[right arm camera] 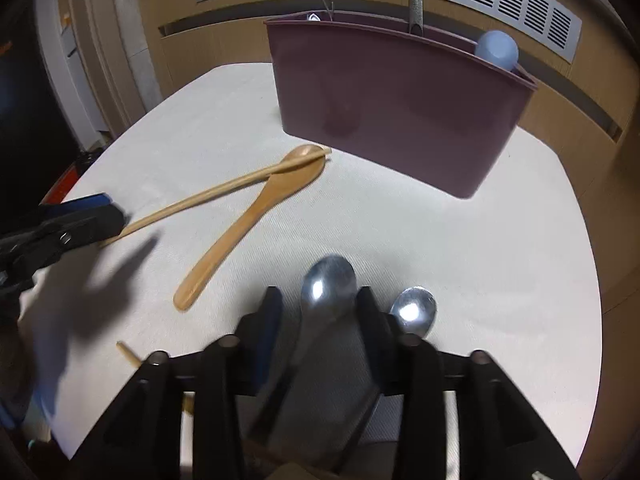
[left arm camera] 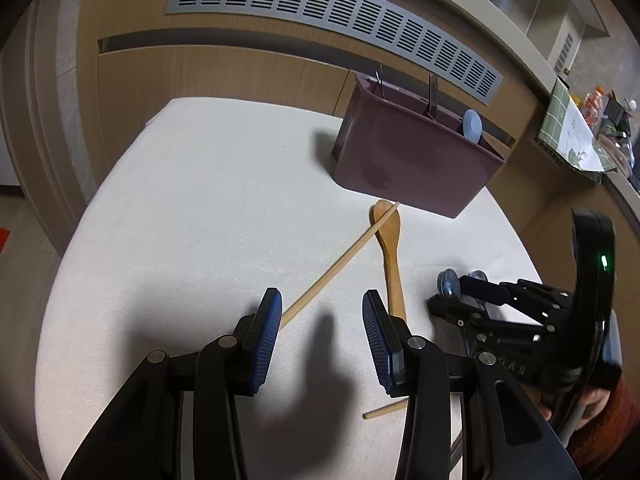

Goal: Organize utensils
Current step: 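Grasp a metal spoon with the right gripper while the left gripper grasps a wooden chopstick, then drop the chopstick into the holder with the left gripper while the right gripper drops the spoon in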

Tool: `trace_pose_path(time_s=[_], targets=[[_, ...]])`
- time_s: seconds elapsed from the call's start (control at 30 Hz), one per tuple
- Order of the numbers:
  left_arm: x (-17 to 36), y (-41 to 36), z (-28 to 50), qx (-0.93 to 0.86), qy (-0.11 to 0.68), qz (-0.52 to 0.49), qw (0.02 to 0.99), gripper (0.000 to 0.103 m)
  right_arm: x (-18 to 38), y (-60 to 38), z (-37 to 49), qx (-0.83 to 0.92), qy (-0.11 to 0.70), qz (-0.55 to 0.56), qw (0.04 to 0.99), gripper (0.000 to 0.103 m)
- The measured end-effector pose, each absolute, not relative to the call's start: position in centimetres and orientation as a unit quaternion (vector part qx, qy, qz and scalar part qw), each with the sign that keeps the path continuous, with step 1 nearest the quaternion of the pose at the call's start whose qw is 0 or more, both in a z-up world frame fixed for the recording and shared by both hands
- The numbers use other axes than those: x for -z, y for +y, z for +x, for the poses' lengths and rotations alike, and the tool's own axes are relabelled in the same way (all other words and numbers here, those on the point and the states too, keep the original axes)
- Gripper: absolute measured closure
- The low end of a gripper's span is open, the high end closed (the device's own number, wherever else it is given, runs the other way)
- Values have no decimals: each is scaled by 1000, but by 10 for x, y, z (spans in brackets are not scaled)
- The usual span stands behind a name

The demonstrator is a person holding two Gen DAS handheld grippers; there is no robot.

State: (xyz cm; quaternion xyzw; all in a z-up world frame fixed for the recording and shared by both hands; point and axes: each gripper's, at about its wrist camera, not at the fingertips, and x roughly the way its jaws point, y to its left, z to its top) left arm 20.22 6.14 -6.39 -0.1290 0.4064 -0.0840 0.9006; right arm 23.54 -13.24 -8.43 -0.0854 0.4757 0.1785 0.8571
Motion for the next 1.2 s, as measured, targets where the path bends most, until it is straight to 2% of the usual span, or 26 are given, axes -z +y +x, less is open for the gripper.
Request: trace_pose_path(time_s=[0.03,0.1,0.17,0.23,0.27,0.47,0.53,0.57,0.87,1.07,1.2], targets=[[64,64,201,83,405,-132,901,60,82,-136,237,-184,484,-67,853,53],[65,68,199,81,404,-136,901,60,81,-136,238,-195,491,-66,847,49],[68,71,197,82,405,-138,900,60,82,-131,234,-191,479,-97,851,55],[69,71,195,86,407,-136,899,60,80,-127,228,-187,458,-133,859,77],[70,70,194,89,407,-133,899,60,77,-129,227,-186,455,-135,860,78],[70,57,195,128,404,-112,899,60,31,-170,210,-158,386,-81,905,78],[69,51,201,128,405,-102,900,74,25,-182,205,-160,384,-57,908,77],[69,47,208,130,410,-92,898,76,23,-189,202,-160,385,-44,908,77],[62,-8,281,187,452,81,868,78,16,-213,188,-168,355,0,920,77],[78,-20,315,191,506,88,837,80,9,-218,193,-169,346,13,923,77],[80,-23,324,169,508,79,841,92,6,-217,194,-169,334,9,927,77]])
